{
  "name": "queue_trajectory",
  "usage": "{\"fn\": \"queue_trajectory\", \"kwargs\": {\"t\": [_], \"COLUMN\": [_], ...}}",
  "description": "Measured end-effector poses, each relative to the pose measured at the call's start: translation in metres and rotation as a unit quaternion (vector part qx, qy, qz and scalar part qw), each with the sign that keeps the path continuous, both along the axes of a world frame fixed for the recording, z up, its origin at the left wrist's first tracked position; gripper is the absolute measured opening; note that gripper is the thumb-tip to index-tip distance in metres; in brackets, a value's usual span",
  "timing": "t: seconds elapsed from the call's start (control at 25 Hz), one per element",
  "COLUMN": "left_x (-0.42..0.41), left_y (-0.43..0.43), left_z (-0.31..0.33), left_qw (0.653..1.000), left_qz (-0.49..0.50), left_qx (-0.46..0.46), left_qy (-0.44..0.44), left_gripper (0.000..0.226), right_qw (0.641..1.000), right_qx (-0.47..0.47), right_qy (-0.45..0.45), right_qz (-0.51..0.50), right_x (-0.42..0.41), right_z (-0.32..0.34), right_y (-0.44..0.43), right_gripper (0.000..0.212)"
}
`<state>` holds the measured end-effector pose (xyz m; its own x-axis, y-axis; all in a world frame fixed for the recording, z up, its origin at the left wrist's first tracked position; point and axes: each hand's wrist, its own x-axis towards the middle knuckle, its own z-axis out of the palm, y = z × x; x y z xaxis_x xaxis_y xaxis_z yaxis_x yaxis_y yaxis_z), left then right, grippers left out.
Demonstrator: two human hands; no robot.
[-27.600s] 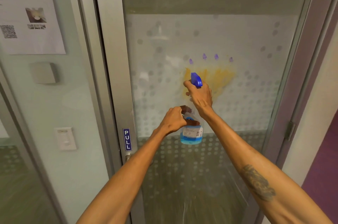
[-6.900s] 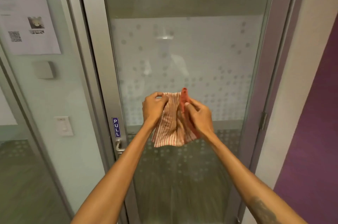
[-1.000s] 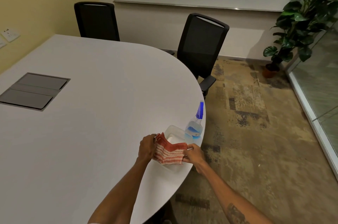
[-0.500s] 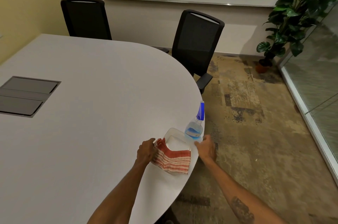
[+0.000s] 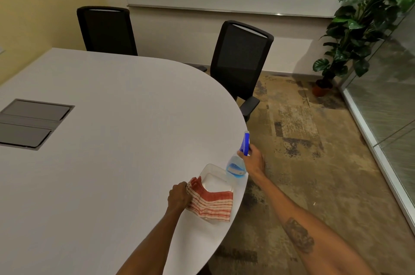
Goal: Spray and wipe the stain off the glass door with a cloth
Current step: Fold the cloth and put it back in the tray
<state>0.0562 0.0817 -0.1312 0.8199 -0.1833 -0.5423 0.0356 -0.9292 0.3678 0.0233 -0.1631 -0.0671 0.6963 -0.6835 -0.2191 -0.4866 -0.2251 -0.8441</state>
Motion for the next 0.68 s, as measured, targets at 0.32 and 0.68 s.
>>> {"fn": "queue_trajectory", "kwargs": {"t": [0.32, 0.68], "left_x": [-0.008, -0.008], "left_y": [-0.006, -0.004], "left_z": [0.005, 0.011], "left_qw": [1.000, 0.999], "left_qz": [0.026, 0.041], "left_qx": [-0.001, -0.016], "left_qy": [-0.009, -0.001], "left_gripper": [0.034, 0.040], "right_qw": [0.955, 0.990], "right_qx": [-0.230, -0.078], "right_qy": [-0.186, -0.065], "right_qz": [-0.032, 0.099], "right_x": [0.002, -0.009], "right_z": [0.031, 0.001], "right_y": [0.031, 0.073], "right_gripper": [0.024, 0.032]}}
